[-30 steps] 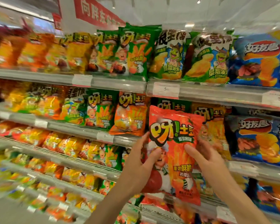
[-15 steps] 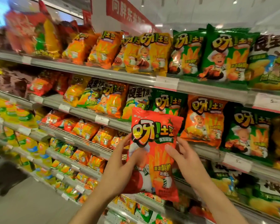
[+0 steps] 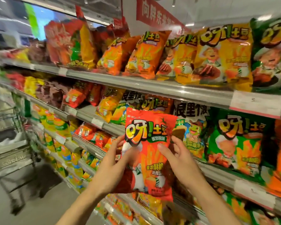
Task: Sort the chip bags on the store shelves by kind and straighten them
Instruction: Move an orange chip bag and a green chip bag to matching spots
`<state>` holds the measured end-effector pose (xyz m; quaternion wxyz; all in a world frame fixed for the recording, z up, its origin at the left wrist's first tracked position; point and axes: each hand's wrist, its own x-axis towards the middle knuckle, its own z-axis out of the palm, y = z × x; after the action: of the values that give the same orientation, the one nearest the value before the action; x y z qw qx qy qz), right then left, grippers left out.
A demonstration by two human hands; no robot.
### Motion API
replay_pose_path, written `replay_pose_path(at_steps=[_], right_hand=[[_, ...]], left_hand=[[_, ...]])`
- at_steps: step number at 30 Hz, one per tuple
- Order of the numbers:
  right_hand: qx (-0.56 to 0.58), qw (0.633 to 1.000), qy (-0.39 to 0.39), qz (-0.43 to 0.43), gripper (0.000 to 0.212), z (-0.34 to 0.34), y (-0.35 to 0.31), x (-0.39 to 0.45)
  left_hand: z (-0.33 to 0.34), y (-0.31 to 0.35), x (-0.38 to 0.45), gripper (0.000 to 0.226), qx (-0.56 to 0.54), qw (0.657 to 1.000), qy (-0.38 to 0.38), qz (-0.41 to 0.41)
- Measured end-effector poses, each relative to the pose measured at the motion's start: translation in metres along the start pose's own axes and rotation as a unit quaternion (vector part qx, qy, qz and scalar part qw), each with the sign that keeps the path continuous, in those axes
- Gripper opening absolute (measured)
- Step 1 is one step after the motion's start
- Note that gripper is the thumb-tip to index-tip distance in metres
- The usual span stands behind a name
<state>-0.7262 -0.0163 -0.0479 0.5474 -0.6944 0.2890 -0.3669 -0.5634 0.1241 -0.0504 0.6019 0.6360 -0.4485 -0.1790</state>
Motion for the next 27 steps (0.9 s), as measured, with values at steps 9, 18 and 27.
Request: replay_pose_path(at_steps=[9, 18, 27], right_hand=[[-0.027, 0.999, -0.025, 0.001, 0.084, 0.089, 0.004, 0.106], [-0.089, 0.996, -0.008, -0.001, 0.081, 0.169, 0.004, 0.179], [-0.275, 0.945, 0.176, -0.032, 0.079, 0.221, -0.010, 0.213]], left_hand=[[-0.065, -0.043, 0.088, 0.061, -0.010, 0.998, 0.056, 0.003], [-0.140, -0.098, 0.165, 0.061, -0.028, 0.998, 0.046, 0.021], [-0.198, -0.128, 0.241, 0.057, -0.082, 0.996, -0.011, 0.043]])
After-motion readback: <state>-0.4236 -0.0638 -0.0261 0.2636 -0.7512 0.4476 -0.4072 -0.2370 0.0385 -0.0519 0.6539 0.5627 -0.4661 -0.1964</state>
